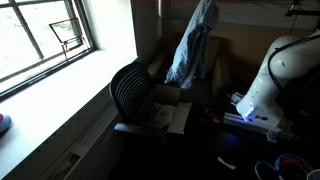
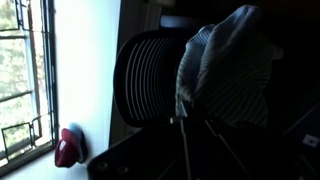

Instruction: Put the clothes on the couch on the chair

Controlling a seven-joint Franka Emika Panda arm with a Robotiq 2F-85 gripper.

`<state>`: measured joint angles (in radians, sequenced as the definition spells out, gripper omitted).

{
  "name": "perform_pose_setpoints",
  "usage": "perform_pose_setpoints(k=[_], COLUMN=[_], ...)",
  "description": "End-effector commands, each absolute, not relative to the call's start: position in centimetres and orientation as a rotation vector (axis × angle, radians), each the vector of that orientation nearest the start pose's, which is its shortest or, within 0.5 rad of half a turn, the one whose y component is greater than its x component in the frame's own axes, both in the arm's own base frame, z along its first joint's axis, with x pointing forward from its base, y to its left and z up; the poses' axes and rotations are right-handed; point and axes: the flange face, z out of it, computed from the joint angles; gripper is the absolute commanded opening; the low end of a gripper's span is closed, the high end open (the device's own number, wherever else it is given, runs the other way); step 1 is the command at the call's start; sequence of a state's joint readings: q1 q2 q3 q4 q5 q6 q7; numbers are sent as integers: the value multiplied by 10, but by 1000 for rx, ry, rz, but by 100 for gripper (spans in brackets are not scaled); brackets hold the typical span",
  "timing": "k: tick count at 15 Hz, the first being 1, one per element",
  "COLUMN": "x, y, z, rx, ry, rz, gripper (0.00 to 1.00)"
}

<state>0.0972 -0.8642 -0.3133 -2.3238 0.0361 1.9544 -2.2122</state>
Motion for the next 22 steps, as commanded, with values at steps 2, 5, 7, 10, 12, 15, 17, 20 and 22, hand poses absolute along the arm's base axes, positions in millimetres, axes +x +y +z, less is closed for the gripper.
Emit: perform_pose_setpoints(k=[2, 5, 7, 10, 12, 15, 17, 20, 22], x=[285, 285, 297, 309, 315, 326, 333, 333, 334], y=[-88, -88, -91, -66, -35, 18, 48, 52, 51], z=[643, 648, 634, 608, 593, 572, 562, 562, 561], rx=[1375, 1410, 1432, 1364, 1274, 1187, 1112, 1151, 1162], ry=[2567, 2543, 2566, 2688, 2778, 2909, 2922, 2939, 2941], rz=[514, 542, 515, 540, 653, 848, 987, 935, 920], gripper=[1, 4, 1, 1, 1, 1, 1, 4, 4])
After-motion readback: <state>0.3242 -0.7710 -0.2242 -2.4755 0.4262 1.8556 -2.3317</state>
